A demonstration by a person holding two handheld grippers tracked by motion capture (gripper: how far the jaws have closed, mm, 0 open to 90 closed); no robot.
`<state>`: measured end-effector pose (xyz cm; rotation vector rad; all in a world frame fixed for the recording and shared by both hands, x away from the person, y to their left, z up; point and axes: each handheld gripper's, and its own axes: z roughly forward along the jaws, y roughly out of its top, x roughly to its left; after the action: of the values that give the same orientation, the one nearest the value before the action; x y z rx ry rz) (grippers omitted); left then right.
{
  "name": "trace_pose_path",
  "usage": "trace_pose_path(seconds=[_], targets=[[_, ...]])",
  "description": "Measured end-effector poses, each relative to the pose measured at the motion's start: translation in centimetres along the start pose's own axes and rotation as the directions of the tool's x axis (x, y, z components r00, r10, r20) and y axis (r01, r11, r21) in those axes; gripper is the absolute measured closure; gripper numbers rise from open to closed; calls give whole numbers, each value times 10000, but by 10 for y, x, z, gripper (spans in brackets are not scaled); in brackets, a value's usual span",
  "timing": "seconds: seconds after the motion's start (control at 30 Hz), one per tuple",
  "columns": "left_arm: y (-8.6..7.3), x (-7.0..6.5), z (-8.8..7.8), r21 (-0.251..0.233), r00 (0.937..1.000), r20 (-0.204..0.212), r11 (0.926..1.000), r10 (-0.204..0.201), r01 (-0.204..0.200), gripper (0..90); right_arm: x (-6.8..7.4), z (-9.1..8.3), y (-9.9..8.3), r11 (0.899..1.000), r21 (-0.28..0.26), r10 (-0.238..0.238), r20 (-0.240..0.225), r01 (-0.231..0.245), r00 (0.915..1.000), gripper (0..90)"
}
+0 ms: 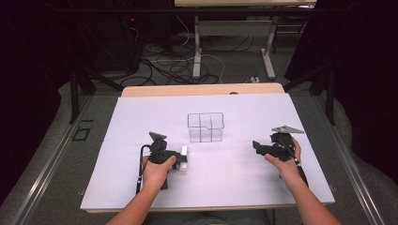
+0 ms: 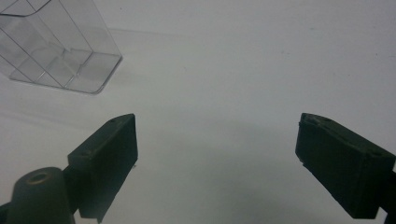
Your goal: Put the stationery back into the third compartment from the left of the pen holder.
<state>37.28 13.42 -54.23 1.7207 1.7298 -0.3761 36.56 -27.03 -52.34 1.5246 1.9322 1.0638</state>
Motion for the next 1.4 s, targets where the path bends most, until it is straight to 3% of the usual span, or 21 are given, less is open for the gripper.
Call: trace_pose_path(seconds=[0.23, 0.33, 0.4, 0.43, 0.47, 0.5, 0.53, 0.57, 0.6, 0.77, 0.8, 0.83, 0.93, 0.97, 1.0, 1.07, 1.1, 1.2, 1.23, 1.33, 1.4], targets=[[2, -3, -5, 163, 9971, -9, 9970, 763, -763, 679, 1, -2, 1, 9998, -156, 107, -145, -109, 9998, 146], [3, -5, -8, 295, 9956, 59, 9952, 934, -935, 679, 1, -2, 1, 9998, -160, -84, -296, 79, 9995, 152], [4, -5, -9, 394, 9916, -17, 9908, 1297, -1295, 679, 3, -2, 1, 9996, -213, -182, -427, 173, 9989, 163], [3, -7, -9, 368, 9930, 35, 9923, 1178, -1179, 678, 3, -2, 1, 9993, -273, -283, -445, 271, 9986, 175], [4, -6, -10, 431, 9873, -52, 9864, 1587, -1584, 679, 4, -3, 1, 9991, -274, -326, -499, 313, 9982, 191], [3, -10, -10, 379, 9922, 14, 9915, 1247, -1247, 679, 5, -3, 0, 9991, -276, -328, -576, 312, 9978, 212], [3, -10, -10, 449, 9908, 25, 9898, 1350, -1350, 679, 5, -3, 0, 9990, -286, -359, -597, 343, 9976, 227], [4, -9, -11, 547, 9851, -31, 9836, 1722, -1718, 679, 6, -3, 0, 9990, -265, -386, -659, 369, 9971, 241], [3, -12, -10, 563, 9879, 4, 9864, 1548, -1546, 679, 5, -3, 0, 9984, -293, -496, -673, 477, 9965, 263], [2, -15, -11, 862, 9811, -1, 9775, 1935, -1927, 679, 6, -4, 0, 9986, -92, -522, -1217, 515, 9912, 372], [2, -16, -11, 906, 9797, 24, 9756, 2007, -2001, 679, 8, -2, -1, 9975, 67, -683, -1554, 702, 9855, 398], [2, -16, -11, 943, 9793, 42, 9749, 2022, -2017, 679, 8, -2, -1, 9975, 67, -683, -1554, 702, 9855, 398], [1, -18, -11, 1020, 9751, 76, 9698, 2218, -2214, 679, 14, 0, -1, 9909, 166, -1283, -1824, 1335, 9748, 398], [1, -18, -11, 1072, 9745, 102, 9687, 2241, -2239, 679, 17, 0, -1, 9868, 120, -1569, -1804, 1616, 9710, 395], [0, -19, -11, 1139, 9736, 138, 9670, 2278, -2279, 679, 22, 1, 0, 9749, -31, -2197, -1778, 2227, 9592, 387], [-1, -20, -11, 1168, 9716, 174, 9646, 2359, -2362, 679, 25, 0, 0, 9715, -96, -2345, -1854, 2369, 9543, 381], [-1, -20, -11, 1241, 9710, 193, 9631, 2383, -2388, 679, 26, 0, 0, 9649, -182, -2609, -1820, 2620, 9481, 378], [-2, -22, -11, 1294, 9673, 238, 9586, 2527, -2536, 679, 33, 0, 1, 9589, -404, -2828, -2185, 2809, 9340, 354], [-2, -22, -11, 1316, 9658, 268, 9568, 2580, -2592, 679, 35, 0, 1, 9547, -547, -2969, -2343, 2924, 9257, 353], [-3, -23, -11, 1401, 9624, 338, 9521, 2696, -2717, 679, 43, 0, 1, 9486, -539, -3147, -2648, 3119, 9115, 355], [-3, -24, -11, 1457, 9601, 392, 9490, 2769, -2796, 679, 48, 0, 0, 9383, -681, -3438, -2869, 3390, 8941, 356]])
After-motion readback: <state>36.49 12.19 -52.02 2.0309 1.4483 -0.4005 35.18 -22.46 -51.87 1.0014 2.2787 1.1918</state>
